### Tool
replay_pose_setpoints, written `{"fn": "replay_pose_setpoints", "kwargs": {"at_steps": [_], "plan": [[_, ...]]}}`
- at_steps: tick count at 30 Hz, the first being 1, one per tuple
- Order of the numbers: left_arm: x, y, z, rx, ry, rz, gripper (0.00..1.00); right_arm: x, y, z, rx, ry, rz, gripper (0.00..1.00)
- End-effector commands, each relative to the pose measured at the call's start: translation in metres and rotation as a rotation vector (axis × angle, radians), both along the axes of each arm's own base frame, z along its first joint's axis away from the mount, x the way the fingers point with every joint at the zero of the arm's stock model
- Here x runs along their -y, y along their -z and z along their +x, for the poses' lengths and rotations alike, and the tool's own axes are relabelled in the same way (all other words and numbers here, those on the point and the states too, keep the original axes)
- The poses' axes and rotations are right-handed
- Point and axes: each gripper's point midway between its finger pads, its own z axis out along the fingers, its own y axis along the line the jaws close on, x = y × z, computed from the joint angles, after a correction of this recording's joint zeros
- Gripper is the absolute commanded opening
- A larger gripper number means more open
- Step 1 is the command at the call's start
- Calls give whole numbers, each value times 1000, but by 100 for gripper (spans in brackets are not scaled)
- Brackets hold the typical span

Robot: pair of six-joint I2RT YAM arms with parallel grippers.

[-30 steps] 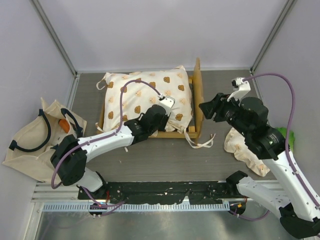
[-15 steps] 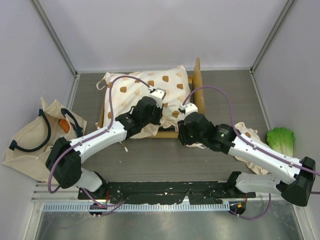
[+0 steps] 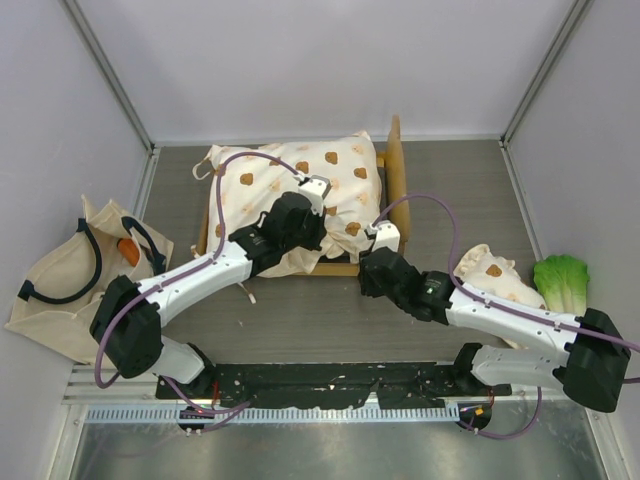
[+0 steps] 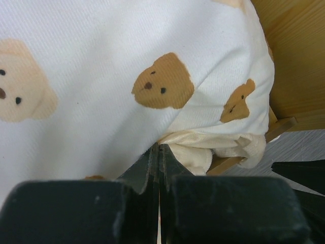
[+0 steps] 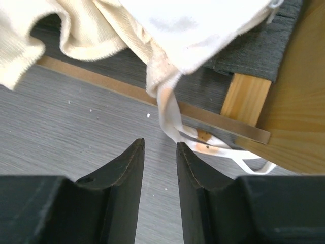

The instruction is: Set up the pet bed

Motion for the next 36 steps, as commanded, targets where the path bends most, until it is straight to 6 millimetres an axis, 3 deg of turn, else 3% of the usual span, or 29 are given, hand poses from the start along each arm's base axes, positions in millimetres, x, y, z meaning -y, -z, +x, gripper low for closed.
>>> {"fn": "replay_pose_setpoints", "kwargs": {"at_steps": [1, 7, 14, 22, 23, 26, 29, 31, 36], "plan": [[-1, -27, 5, 44, -15, -52, 0, -26, -19, 20, 90, 40, 146, 37], [1, -27, 5, 36, -9, -56, 0, -24, 6, 31, 78, 111, 91, 29], [-2, -26, 5, 32, -10, -56, 0, -24, 15, 33, 79, 120, 80, 27], [-1, -30, 2, 32, 7, -67, 0, 2, 27, 35, 78, 224, -23, 27], [-1, -30, 1, 29, 11, -68, 0, 0, 25, 37, 87, 221, -12, 16], [1, -29, -1, 20, 25, -73, 0, -6, 24, 35, 82, 188, 10, 1], [2, -29, -3, 14, 35, -71, 0, -29, 8, 27, 64, 63, 79, 1], [1, -31, -2, 14, 32, -73, 0, -57, -21, 13, 51, -99, 185, 1], [-2, -34, 1, 12, 25, -78, 0, -96, -102, -15, 44, -307, 441, 1]]}}
